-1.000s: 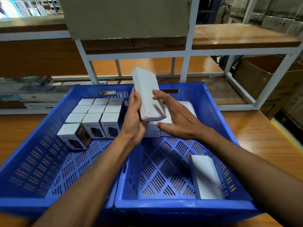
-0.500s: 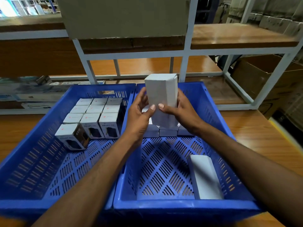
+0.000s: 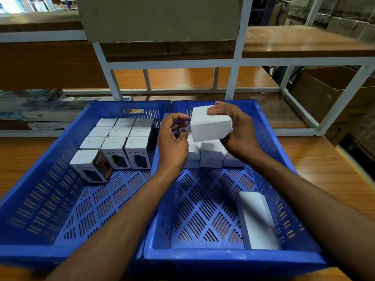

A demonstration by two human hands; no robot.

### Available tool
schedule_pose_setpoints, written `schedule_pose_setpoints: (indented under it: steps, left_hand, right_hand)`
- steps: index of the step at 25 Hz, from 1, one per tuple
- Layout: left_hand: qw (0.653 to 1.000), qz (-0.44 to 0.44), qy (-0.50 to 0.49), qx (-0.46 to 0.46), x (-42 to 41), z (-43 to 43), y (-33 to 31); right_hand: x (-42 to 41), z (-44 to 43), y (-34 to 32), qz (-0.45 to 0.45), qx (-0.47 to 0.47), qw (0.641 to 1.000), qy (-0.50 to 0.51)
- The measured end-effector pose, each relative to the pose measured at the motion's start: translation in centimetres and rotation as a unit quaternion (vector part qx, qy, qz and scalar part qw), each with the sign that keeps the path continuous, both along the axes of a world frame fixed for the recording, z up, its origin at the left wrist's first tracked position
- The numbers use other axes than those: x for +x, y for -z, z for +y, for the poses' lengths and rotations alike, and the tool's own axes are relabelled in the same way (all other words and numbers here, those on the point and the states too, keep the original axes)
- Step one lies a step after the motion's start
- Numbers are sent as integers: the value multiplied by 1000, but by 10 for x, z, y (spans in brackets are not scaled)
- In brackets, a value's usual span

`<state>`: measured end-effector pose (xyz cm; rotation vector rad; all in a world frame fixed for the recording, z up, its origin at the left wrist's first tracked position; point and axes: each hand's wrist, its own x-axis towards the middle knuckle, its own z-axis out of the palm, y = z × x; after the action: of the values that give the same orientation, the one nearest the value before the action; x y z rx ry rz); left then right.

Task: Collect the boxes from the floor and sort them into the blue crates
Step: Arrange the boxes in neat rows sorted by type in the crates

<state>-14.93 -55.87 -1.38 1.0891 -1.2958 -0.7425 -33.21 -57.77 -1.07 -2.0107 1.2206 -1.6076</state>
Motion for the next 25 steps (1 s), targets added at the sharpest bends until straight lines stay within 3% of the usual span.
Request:
schedule_pose_setpoints:
  steps: [2,6,10,13,21,25]
  left_hand:
    - [999,31,-32,15,3,-2,0]
    - [988,106,-93,59,8,-7,2]
    - [980,136,-98,102,10,-8,4]
    - [980,138,-100,102,9,-9,4]
    - [978,140,-120,97,11,-14,7]
    - [980,129,-117,97,11,-14,7]
  right_hand:
    - [1,-1,-4,-112,125,986,-14]
    - [0,-9,-9,-306,312,899,-41]
    - [-1,-14,-10,-381,431,815,-71]
    - [0,-23,-13,-413,469,776,-88]
    - [32,-74,20,-200,510,835,46]
    - [43,-101,50,-151,477,865,45]
